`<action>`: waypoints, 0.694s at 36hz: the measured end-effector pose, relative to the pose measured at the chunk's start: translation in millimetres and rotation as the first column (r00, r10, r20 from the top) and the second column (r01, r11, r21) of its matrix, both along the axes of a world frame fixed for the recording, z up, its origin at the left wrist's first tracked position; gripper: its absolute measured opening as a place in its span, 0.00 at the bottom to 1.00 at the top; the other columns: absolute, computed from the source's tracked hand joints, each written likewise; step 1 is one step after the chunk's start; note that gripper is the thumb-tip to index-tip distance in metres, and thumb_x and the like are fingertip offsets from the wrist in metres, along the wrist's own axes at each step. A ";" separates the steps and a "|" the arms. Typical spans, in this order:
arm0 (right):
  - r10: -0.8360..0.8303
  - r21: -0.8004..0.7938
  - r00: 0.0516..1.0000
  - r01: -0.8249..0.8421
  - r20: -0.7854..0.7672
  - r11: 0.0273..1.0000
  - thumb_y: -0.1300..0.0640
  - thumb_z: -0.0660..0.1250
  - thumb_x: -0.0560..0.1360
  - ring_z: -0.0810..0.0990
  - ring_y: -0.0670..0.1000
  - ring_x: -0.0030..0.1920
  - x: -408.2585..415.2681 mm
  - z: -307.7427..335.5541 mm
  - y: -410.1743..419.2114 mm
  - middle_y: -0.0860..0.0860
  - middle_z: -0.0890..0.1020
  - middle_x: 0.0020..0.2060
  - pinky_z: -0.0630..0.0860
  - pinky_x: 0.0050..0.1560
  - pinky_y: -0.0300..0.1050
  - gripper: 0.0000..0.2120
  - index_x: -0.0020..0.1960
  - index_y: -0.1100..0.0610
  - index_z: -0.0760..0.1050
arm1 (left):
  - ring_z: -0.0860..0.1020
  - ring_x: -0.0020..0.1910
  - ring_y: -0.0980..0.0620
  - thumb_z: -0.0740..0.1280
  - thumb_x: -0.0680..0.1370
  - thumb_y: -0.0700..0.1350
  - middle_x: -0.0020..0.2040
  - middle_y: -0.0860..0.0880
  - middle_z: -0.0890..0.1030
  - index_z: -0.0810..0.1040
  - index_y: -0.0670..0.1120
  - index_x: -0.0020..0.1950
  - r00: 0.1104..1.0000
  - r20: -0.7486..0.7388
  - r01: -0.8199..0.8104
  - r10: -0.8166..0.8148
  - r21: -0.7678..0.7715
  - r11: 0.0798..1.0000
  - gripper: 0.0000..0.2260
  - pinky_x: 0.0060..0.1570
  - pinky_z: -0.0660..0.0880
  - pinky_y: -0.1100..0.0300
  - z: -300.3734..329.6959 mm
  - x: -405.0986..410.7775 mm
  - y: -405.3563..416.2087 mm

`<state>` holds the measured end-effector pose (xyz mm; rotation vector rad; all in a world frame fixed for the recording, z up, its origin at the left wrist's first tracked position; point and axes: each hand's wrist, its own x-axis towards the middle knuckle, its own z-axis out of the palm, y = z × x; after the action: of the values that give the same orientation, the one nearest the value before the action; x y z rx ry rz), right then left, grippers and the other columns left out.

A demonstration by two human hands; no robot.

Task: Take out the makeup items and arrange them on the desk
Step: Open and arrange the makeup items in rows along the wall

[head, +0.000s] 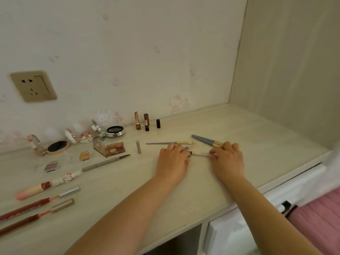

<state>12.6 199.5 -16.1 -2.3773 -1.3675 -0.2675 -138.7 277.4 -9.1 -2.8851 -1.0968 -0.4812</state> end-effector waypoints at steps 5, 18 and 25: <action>0.031 -0.052 0.999 -0.033 -0.029 0.998 0.47 0.58 0.79 0.67 0.54 0.61 0.8 -1.0 3.2 0.50 0.75 0.58 0.63 0.58 0.44 0.14 0.58 0.48 0.77 | 0.68 0.61 0.49 0.55 0.81 0.51 0.61 0.52 0.74 0.75 0.53 0.63 0.997 0.043 -0.065 0.070 -0.108 0.992 0.14 0.55 0.66 0.53 -3.5 13.9 -6.5; 0.188 0.094 0.914 -0.165 -0.359 0.982 0.51 0.59 0.79 0.71 0.52 0.55 -39.0 5.7 -4.3 0.51 0.78 0.51 0.68 0.50 0.44 0.12 0.57 0.55 0.75 | 0.75 0.50 0.47 0.59 0.80 0.53 0.46 0.48 0.80 0.81 0.49 0.52 0.872 0.390 -0.115 0.296 -0.424 0.898 0.13 0.46 0.71 0.54 -2.2 5.7 -21.2; 0.461 0.270 0.652 -0.378 -0.602 0.886 0.55 0.60 0.79 0.75 0.44 0.39 -99.0 18.6 0.7 0.44 0.77 0.37 0.69 0.39 0.33 0.08 0.49 0.53 0.78 | 0.75 0.39 0.63 0.60 0.80 0.49 0.38 0.57 0.79 0.77 0.51 0.44 0.553 0.690 0.041 0.467 -0.582 0.812 0.08 0.36 0.67 0.75 11.0 -45.1 -36.5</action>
<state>-86.5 200.2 2.4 -1.6987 -1.4188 0.5592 -183.8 241.0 1.9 -2.8255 -1.9622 -1.9277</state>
